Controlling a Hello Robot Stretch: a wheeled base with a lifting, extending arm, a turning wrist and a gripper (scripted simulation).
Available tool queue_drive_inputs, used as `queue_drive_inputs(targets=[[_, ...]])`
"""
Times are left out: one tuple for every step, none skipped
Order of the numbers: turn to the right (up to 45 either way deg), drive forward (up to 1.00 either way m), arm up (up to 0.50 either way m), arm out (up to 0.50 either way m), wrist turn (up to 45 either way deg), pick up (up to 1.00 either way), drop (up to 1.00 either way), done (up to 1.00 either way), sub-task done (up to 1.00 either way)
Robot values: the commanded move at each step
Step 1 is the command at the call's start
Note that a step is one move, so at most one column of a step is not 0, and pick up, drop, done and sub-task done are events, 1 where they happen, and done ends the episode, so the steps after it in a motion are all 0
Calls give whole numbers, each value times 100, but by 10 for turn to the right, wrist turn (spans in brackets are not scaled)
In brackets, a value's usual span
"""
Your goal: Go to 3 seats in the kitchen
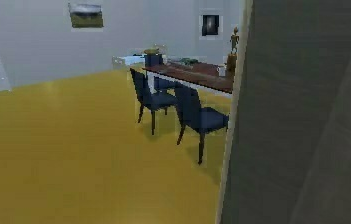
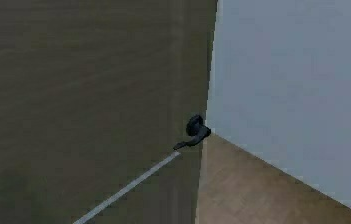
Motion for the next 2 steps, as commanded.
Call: queue_drive_inputs(targets=[[-420, 0, 0, 0, 0, 0, 0, 0, 0], [0, 30, 0, 0, 0, 0, 0, 0, 0]])
